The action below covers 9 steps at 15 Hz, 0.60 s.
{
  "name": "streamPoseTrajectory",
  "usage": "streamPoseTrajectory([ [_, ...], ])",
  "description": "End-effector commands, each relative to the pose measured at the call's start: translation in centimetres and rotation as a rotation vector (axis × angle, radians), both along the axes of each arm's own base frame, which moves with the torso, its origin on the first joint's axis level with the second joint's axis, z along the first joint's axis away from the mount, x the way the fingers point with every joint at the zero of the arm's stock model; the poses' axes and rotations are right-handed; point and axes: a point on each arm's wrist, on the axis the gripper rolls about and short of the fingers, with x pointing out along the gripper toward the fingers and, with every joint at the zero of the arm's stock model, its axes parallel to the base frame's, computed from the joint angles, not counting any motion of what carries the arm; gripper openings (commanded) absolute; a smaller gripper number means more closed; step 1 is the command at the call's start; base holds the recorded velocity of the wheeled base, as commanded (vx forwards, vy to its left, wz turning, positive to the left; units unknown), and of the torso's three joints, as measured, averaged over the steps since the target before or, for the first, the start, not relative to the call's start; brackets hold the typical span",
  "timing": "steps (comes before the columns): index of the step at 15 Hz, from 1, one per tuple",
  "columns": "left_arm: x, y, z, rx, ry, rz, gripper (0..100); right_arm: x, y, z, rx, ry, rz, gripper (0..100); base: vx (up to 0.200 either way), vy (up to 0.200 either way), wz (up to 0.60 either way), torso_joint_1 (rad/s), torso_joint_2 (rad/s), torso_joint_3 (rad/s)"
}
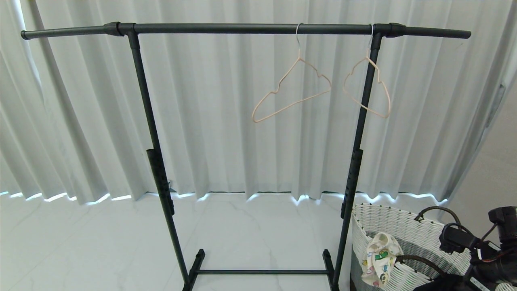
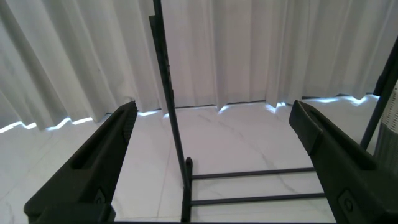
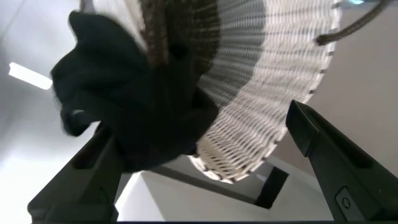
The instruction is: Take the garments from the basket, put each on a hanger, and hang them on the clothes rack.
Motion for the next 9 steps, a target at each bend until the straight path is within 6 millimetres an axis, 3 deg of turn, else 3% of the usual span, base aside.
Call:
streamPoseTrajectory([
  [1,0.0,0.0,0.0,0.000,0.000,0.000,100,0.0,0.0,-0.7,0.010,0.026,0.001,100,0.000,0.000,0.00,0.000,0.00,0.000],
  [2,0.0,0.0,0.0,0.000,0.000,0.000,100,0.0,0.0,-0.7,0.011,0.026,0.002,0,0.000,0.000,0.00,0.000,0.00,0.000],
  [5,0.0,0.0,0.0,-0.002,0.000,0.000,100,0.0,0.0,-0.5,0.011,0.018,-0.001,0,0.000,0.000,0.00,0.000,0.00,0.000],
  [9,0.0,0.0,0.0,-0.022,0.002,0.000,100,-1.9,0.4,2.3,0.015,-0.049,-0.032,0,0.000,0.000,0.00,0.000,0.00,0.000],
])
